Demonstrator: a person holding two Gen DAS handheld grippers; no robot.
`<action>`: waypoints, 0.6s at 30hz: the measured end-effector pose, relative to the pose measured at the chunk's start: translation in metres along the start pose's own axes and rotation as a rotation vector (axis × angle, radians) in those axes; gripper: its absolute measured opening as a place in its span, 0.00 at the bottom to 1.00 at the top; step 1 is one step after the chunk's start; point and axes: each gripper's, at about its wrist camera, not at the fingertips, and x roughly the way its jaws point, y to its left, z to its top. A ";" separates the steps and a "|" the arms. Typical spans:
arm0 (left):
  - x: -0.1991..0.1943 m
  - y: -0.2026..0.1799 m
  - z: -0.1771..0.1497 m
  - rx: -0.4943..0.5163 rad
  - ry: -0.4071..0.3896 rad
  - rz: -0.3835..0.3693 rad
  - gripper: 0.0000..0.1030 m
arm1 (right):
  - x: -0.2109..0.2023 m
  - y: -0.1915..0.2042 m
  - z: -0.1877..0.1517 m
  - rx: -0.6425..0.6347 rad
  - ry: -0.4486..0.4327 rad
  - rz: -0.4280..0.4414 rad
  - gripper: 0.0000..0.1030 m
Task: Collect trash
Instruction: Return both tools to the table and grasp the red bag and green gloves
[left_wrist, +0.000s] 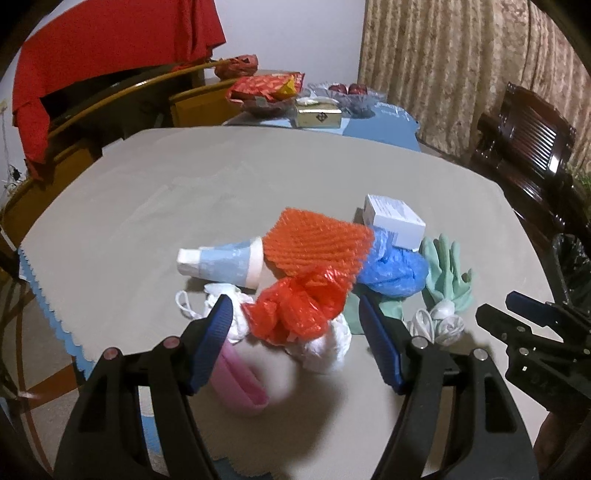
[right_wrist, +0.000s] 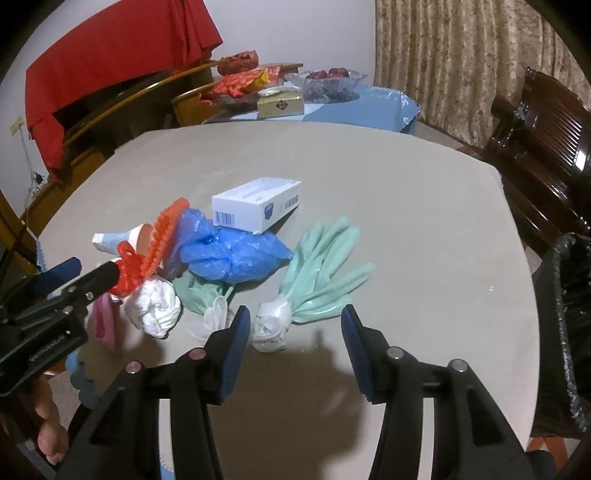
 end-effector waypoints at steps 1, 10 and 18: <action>0.005 0.000 -0.002 0.001 0.011 0.002 0.66 | 0.003 0.001 -0.001 -0.001 0.002 0.002 0.49; 0.025 0.012 -0.005 -0.046 0.070 -0.046 0.17 | 0.019 0.002 -0.003 -0.002 0.027 0.011 0.49; 0.017 0.011 -0.004 -0.048 0.045 -0.052 0.04 | 0.033 0.007 -0.004 -0.006 0.045 0.004 0.49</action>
